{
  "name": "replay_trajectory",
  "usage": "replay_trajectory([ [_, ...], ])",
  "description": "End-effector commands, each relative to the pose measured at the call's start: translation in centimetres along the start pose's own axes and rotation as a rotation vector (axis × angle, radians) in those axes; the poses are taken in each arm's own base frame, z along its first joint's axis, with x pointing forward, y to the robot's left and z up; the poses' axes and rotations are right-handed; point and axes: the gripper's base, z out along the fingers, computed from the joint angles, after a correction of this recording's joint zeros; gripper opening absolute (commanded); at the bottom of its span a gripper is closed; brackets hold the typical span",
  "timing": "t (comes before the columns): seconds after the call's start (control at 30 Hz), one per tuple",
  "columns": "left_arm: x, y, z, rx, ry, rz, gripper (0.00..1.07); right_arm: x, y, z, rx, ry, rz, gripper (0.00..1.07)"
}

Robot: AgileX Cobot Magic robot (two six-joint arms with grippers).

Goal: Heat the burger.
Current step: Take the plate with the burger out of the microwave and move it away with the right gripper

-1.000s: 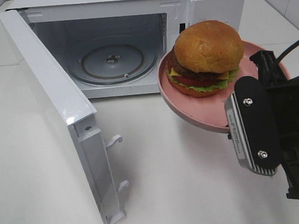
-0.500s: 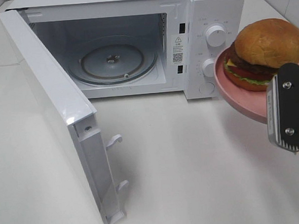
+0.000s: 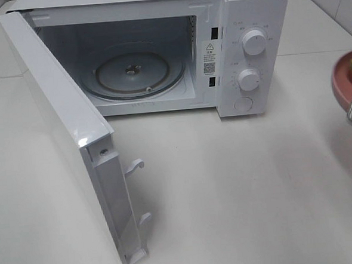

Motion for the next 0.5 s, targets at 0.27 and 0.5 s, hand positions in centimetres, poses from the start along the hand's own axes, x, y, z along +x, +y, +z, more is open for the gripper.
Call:
replay_trajectory([
  [0.27,0.0,0.0,0.0,-0.004,-0.016,-0.006,1.0,1.6,-1.8,3.4,0.115,0.207,0.323,0.02],
  [0.5,0.0,0.0,0.0,-0.004,-0.016,-0.006,1.0,1.6,-1.7,6.0,0.154,0.26,0.45,0.02],
])
